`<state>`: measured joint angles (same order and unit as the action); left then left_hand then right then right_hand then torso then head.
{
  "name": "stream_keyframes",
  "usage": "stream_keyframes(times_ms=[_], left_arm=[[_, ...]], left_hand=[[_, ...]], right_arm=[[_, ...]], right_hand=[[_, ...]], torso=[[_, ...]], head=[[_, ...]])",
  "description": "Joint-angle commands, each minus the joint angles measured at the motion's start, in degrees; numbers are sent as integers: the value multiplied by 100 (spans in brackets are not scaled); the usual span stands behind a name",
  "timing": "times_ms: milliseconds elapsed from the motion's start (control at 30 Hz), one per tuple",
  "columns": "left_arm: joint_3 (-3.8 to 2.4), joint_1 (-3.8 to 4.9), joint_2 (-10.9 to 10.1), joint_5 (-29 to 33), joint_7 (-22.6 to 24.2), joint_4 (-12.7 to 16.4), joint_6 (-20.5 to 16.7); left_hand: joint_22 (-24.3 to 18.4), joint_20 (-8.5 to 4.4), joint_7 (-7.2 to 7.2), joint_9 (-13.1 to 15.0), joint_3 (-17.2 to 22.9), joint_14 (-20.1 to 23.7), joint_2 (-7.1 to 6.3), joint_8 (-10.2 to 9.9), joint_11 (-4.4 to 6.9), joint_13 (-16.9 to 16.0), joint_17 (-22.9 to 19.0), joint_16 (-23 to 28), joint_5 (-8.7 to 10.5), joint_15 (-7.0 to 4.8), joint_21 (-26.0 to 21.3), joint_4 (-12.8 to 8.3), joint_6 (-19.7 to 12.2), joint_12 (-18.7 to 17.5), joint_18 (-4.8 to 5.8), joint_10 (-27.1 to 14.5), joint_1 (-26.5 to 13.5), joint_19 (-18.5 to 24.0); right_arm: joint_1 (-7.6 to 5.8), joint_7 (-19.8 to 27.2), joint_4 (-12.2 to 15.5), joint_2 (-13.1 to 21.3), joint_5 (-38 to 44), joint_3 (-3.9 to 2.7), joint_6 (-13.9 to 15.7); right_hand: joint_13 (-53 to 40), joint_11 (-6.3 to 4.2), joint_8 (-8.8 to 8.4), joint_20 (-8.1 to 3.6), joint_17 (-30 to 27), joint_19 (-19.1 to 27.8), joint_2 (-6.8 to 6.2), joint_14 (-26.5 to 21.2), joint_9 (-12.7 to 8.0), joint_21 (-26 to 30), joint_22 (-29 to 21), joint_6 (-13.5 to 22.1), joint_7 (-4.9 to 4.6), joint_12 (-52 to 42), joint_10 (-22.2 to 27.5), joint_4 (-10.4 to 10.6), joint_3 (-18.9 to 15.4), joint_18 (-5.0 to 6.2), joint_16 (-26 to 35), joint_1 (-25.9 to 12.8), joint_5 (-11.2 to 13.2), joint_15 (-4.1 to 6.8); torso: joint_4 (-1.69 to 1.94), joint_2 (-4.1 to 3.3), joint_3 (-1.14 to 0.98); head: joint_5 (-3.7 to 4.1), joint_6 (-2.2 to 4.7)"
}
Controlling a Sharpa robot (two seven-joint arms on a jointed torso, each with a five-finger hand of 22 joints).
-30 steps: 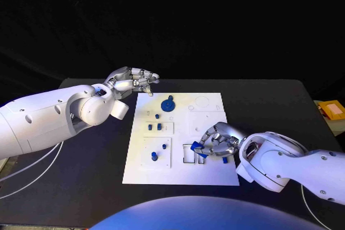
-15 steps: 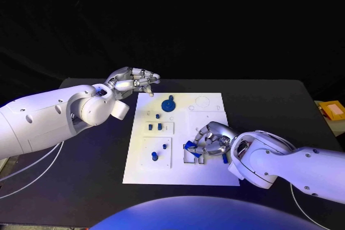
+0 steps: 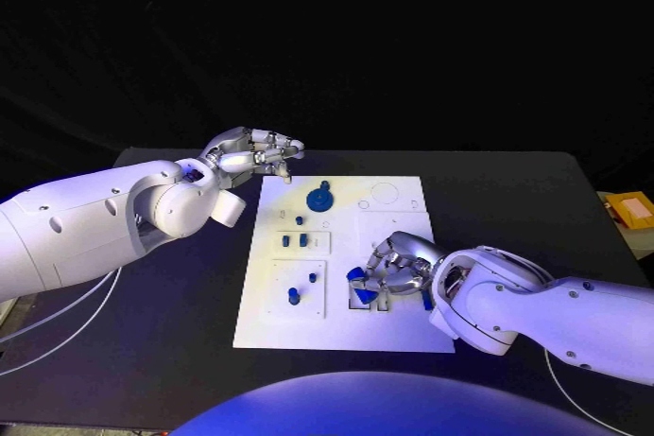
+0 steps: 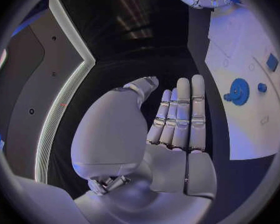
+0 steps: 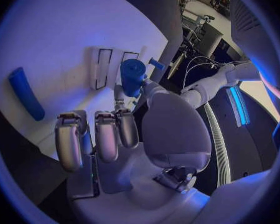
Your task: Assemble the parts on the task board
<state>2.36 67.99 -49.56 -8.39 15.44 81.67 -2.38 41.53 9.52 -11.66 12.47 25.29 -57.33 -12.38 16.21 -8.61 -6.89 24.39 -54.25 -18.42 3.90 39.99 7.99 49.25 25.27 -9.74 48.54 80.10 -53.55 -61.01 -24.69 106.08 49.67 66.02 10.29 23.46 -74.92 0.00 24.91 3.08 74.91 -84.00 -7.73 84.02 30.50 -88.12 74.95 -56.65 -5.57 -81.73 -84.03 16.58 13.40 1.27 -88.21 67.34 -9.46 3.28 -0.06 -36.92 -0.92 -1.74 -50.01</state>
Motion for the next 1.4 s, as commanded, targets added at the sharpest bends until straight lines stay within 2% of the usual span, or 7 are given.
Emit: stream_keyframes(times_ms=[33, 100, 133, 333, 667, 933, 1400], left_arm=[[-4, 4, -1, 14, 16, 18, 95], [-4, 4, -5, 14, 15, 19, 94], [-4, 4, -6, 14, 14, 19, 94], [-4, 4, -12, 14, 11, 20, 94], [-4, 4, -15, 14, 6, 14, 98], [-4, 4, -15, 14, -6, 9, 107], [-4, 4, -13, 14, -6, 2, 110]], left_hand=[[-4, -4, -6, 6, -23, -3, 18, 24, 14, 9, -6, 35, -26, 31, -31, -4, -48, 23, -69, -43, 16, -28], [-4, -4, -6, 6, -23, -3, 18, 24, 14, 9, -6, 35, -26, 31, -31, -4, -48, 23, -69, -43, 16, -28], [-4, -4, -7, 6, -24, -2, 18, 25, 13, 10, -6, 35, -26, 31, -32, -4, -50, 24, -69, -44, 15, -28], [-4, -4, -7, 6, -24, -2, 18, 25, 13, 10, -6, 35, -26, 31, -32, -4, -50, 24, -69, -44, 15, -28], [-4, -4, -7, 6, -24, -2, 18, 25, 13, 10, -6, 35, -26, 31, -32, -4, -50, 24, -69, -44, 15, -28], [-4, -4, -7, 6, -24, -2, 18, 25, 13, 10, -6, 35, -26, 31, -32, -4, -50, 24, -69, -44, 15, -28], [-4, -4, -7, 6, -24, -2, 18, 25, 13, 10, -6, 35, -26, 31, -32, -4, -50, 24, -69, -44, 15, -28]], right_arm=[[21, -216, -20, -4, 235, 11, -248], [22, -245, -20, -2, 280, 11, -292], [22, -256, -17, 0, 300, 11, -317], [27, -293, 12, 12, 396, 11, -451], [35, -310, 44, 43, 507, 11, -503], [43, 15, 128, 98, 542, 11, -141], [50, 535, 209, 209, 577, 10, 280]], right_hand=[[-733, -43, 77, -56, 963, -541, -4, 487, 42, -42, 1464, -219, 190, 24, -52, 6, 21, -95, 30, -134, 50, 62], [-748, -70, 195, -80, 965, -539, -31, 487, 108, -39, 1462, -226, 223, 17, -64, 1, -29, -94, 31, -292, -121, 86], [-780, -82, 252, -89, 963, -540, -50, 487, 141, -40, 1463, -228, 235, -15, -87, 4, -78, -94, 33, -381, -294, 98], [-869, -107, 371, -107, 987, -554, -39, 492, 202, -75, 1473, -245, 266, -109, -151, 7, -147, -102, 24, -500, -318, 117], [-920, -133, 454, -124, 996, -557, 31, 495, 243, -83, 1475, -250, 294, -164, -190, -6, -128, -103, 21, -486, -365, 138], [-932, -137, 481, -131, 1003, -562, 15, 496, 256, -94, 1478, -241, 296, -175, -198, 6, -154, -106, 19, -521, -365, 144], [-939, -145, 516, -139, 1010, -567, 11, 498, 272, -107, 1482, -223, 306, -180, -203, -12, -162, -109, 16, -510, -381, 150]], torso=[[0, 2, -3], [0, 2, -4], [1, 2, -4], [-3, 0, -6], [-3, -1, -9], [-6, 3, -8], [-4, 5, -6]], head=[[-1, 1], [-6, 1], [-5, 1], [-8, 1], [-4, 1], [-3, 1], [-19, 1]])
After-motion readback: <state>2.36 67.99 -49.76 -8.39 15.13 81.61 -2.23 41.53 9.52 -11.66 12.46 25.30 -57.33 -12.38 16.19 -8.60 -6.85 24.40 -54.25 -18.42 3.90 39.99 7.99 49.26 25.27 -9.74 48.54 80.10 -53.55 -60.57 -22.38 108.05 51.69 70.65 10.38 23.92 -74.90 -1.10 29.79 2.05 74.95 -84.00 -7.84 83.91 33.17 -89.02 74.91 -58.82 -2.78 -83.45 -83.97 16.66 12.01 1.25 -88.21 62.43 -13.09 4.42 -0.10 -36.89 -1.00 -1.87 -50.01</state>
